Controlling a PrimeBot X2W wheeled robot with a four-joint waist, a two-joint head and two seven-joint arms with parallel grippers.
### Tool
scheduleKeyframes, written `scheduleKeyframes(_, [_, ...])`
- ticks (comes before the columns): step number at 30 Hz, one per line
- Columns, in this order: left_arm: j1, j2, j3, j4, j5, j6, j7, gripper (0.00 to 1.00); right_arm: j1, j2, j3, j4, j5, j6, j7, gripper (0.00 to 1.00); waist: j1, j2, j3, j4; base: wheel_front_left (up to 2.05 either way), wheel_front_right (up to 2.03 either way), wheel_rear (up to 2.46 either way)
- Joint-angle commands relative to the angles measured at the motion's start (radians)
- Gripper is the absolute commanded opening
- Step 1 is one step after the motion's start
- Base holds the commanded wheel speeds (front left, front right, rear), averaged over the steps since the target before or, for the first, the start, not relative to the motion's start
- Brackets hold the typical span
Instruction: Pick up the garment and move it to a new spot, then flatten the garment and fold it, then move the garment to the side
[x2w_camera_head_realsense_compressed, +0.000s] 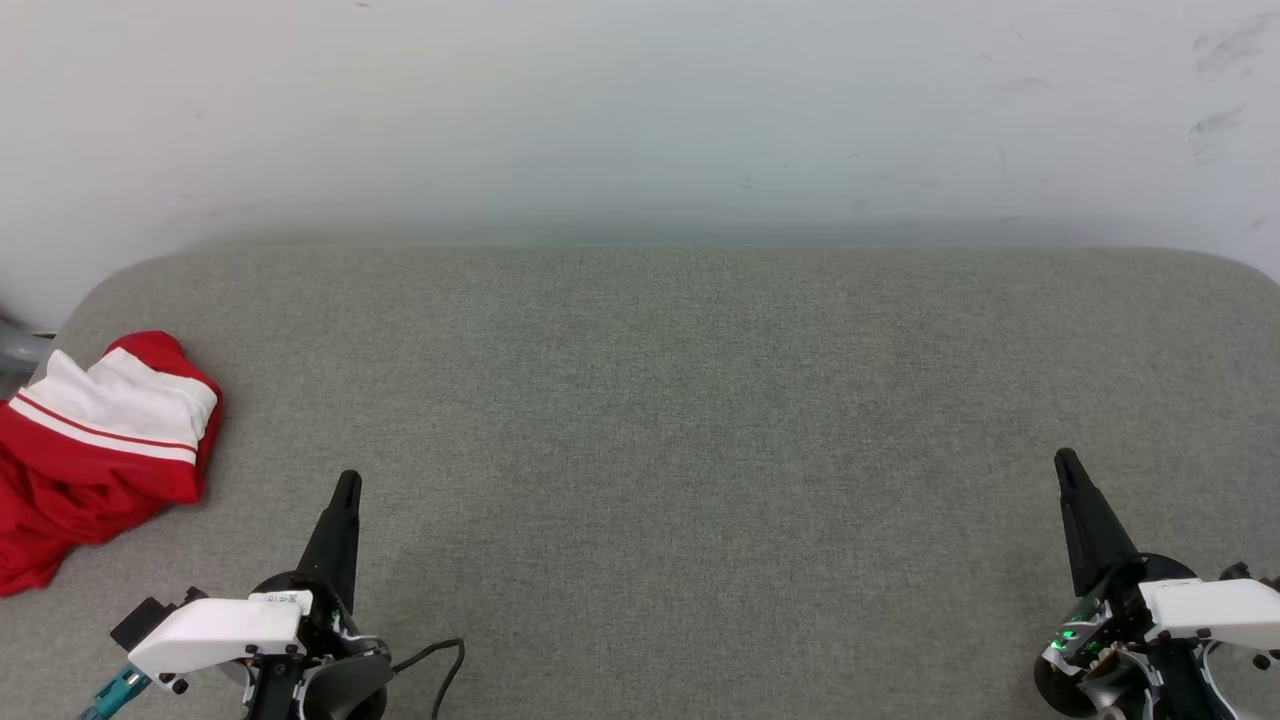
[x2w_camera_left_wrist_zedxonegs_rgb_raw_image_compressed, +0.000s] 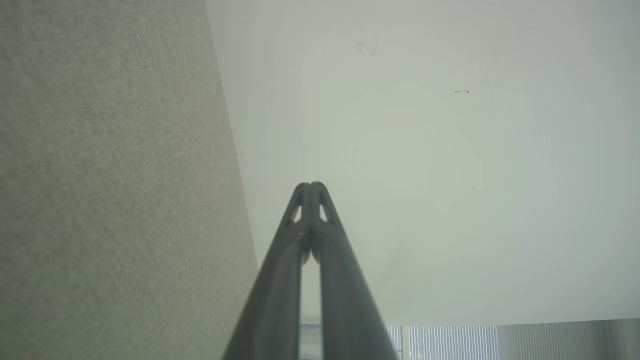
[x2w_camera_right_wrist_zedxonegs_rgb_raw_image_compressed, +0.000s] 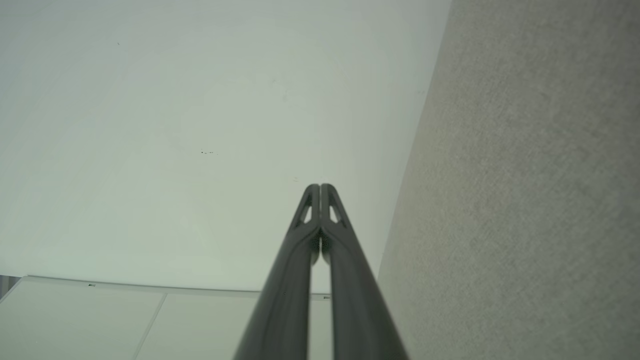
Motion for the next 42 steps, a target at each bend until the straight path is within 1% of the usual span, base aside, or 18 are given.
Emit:
scheduleKeyframes(1, [-0.007,-0.001,0.003,0.0,0.001,-0.003,0.002,0.0,-0.012,0.004,0.0,0.001,-0.004,-0.001,0.001,0.0,0.0,-0.0001,0.0,0.0,0.0,0.0,0.0])
scheduleKeyframes(6, [-0.007,-0.001,0.003,0.0,0.001,-0.003,0.002,0.0,-0.012,0.005,0.0,0.001,-0.004,-0.001,0.001,0.0,0.0,-0.0001,0.0,0.0,0.0,0.0,0.0])
scheduleKeyframes(7, [0.0,0.0,0.0,0.0,0.0,0.0,0.0,1.0,0.0,0.0,0.0,0.0,0.0,0.0,0.0,1.0,0.0,-0.0001,0.0,0.0,0.0,0.0,0.0])
scheduleKeyframes(12, [0.031,-0.003,-0.006,0.036,0.001,0.0,-0.004,1.0,0.034,0.0,0.003,0.035,0.0,0.0,-0.003,1.0,0.0003,-0.0001,0.0,0.0,0.0,0.0,0.0])
scheduleKeyframes(18, [0.034,-0.003,-0.009,0.016,0.007,0.0,-0.031,1.0,0.037,0.001,0.012,0.023,-0.013,0.0,-0.029,1.0,0.0003,-0.0001,0.001,0.0,0.0,0.0,0.0])
scheduleKeyframes(21, [0.035,-0.003,-0.006,0.008,0.029,0.0,-0.046,1.0,0.037,0.001,0.011,0.017,-0.036,0.0,-0.044,1.0,0.0003,-0.0001,0.002,0.001,0.0,0.0,0.0])
scheduleKeyframes(28, [0.027,-0.003,0.018,-0.016,0.147,0.001,-0.078,1.0,0.038,0.001,0.007,-0.019,-0.163,0.0,-0.077,1.0,0.0003,-0.0001,0.004,0.001,0.0,0.0,0.0])
scheduleKeyframes(30, [0.025,-0.003,0.022,-0.029,0.191,0.01,-0.087,1.0,0.039,0.001,0.005,-0.032,-0.207,0.0,-0.086,1.0,0.0003,-0.0001,0.005,0.001,0.0,0.0,0.0])
scheduleKeyframes(42, [0.035,-0.002,-0.019,-0.106,0.484,0.106,-0.137,1.0,0.046,0.001,0.017,-0.098,-0.494,0.0,-0.136,1.0,0.0002,-0.0001,0.009,0.003,0.0,0.0,0.0])
